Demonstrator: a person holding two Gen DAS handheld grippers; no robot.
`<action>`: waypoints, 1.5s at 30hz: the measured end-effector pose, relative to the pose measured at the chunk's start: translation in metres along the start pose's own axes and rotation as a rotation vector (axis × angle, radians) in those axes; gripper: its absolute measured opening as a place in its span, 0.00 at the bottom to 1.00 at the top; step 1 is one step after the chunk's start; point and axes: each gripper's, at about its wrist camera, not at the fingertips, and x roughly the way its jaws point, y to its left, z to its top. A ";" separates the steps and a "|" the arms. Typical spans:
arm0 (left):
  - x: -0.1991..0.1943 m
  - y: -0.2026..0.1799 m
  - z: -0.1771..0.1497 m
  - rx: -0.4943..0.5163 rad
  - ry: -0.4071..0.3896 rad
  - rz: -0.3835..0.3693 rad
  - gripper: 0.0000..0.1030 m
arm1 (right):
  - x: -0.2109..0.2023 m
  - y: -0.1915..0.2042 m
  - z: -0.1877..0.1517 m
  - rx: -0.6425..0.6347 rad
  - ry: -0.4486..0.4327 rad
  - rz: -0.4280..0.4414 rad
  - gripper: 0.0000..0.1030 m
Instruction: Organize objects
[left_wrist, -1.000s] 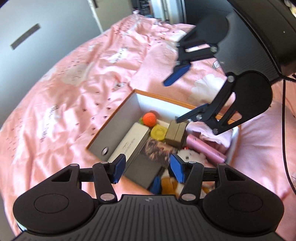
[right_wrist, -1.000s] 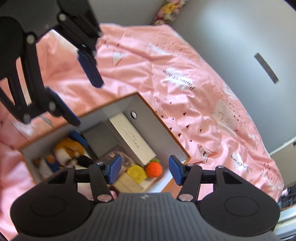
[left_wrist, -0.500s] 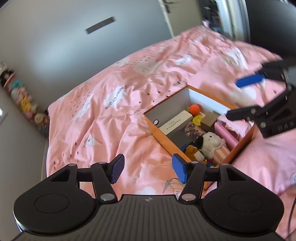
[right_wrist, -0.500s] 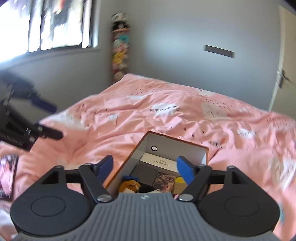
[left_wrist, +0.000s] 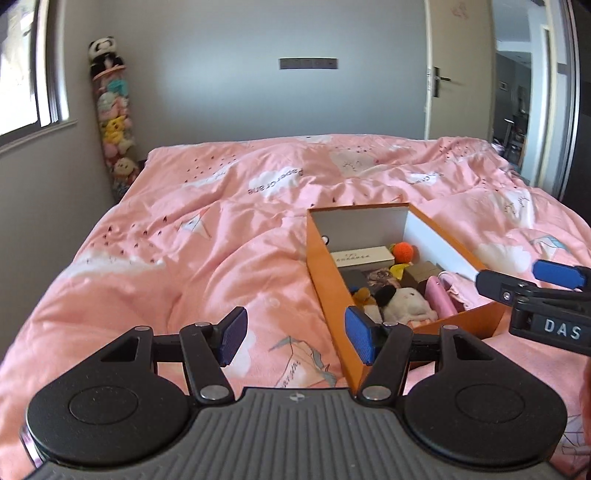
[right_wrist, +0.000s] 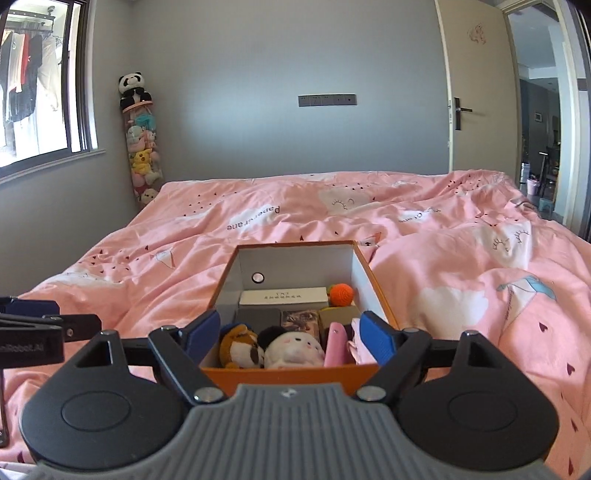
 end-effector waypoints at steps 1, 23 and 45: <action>0.002 0.000 -0.004 -0.016 -0.004 0.014 0.68 | 0.000 0.002 -0.005 0.001 -0.002 -0.012 0.81; 0.028 -0.006 -0.051 -0.023 0.033 0.094 0.74 | 0.024 -0.001 -0.057 -0.012 0.018 -0.119 0.88; 0.025 -0.018 -0.048 0.056 0.032 0.092 0.85 | 0.026 -0.004 -0.061 0.011 0.049 -0.112 0.97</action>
